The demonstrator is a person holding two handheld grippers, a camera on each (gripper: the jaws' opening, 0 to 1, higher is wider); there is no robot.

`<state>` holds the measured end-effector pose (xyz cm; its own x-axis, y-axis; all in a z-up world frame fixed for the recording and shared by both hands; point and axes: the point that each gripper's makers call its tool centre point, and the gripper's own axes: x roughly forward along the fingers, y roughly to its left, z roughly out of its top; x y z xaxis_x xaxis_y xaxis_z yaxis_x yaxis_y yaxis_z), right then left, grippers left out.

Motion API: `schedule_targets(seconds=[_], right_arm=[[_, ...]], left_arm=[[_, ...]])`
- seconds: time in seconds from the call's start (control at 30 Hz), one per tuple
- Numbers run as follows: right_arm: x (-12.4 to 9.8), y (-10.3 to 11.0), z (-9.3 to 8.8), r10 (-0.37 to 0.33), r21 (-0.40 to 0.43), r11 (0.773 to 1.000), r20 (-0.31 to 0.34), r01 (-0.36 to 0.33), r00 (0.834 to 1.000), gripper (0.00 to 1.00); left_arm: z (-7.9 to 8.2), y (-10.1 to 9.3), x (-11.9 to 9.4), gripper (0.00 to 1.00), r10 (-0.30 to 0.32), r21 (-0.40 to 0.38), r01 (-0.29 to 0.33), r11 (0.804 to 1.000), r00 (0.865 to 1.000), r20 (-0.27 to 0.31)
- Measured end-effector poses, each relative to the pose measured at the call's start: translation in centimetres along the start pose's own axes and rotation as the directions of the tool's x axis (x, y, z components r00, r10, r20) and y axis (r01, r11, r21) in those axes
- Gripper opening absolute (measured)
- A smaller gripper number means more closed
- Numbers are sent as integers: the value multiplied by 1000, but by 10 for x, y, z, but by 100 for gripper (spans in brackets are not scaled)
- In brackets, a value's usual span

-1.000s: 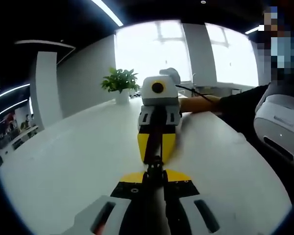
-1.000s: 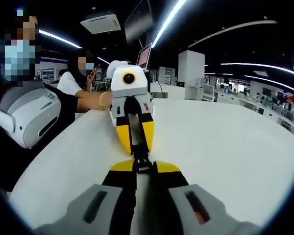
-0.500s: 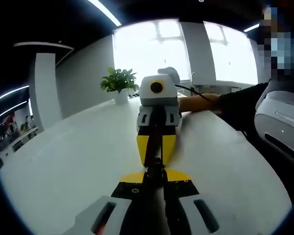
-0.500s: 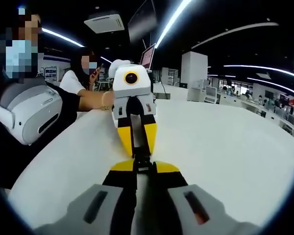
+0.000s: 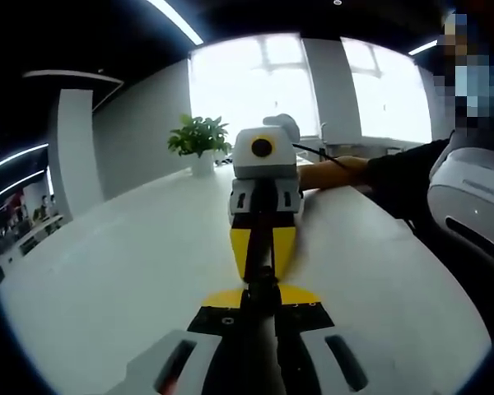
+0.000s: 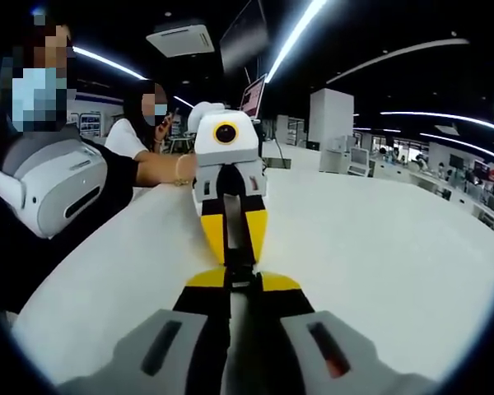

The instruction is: Snap the two parts of the plastic buckle together until the buckle closes and remains connected.

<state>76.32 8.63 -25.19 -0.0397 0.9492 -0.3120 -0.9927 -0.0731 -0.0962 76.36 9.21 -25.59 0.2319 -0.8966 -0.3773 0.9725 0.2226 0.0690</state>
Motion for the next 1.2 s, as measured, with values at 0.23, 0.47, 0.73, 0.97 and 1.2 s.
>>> schedule_targets(seconds=[0.23, 0.47, 0.73, 0.97, 1.2], right_arm=[[-1, -1, 0, 5, -2, 1000, 2, -5, 1000, 11], [0, -1, 0, 13, -7, 1000, 2, -13, 1000, 10], [1, 0, 1, 26, -17, 1000, 5, -26, 1000, 10], [1, -1, 2, 35, -22, 999, 7, -35, 999, 10], [2, -1, 2, 40, -32, 999, 10, -39, 999, 10]], left_arm=[[0, 0, 1, 10, -2, -4, 2, 1000, 1000, 1], [-1, 0, 2, 10, -13, -21, 13, 1000, 1000, 12], [-1, -1, 1, 10, -15, -11, 15, 1000, 1000, 7], [-1, -2, 1, 10, -15, -8, 15, 1000, 1000, 5], [-2, -2, 1, 10, -15, -5, 15, 1000, 1000, 4]])
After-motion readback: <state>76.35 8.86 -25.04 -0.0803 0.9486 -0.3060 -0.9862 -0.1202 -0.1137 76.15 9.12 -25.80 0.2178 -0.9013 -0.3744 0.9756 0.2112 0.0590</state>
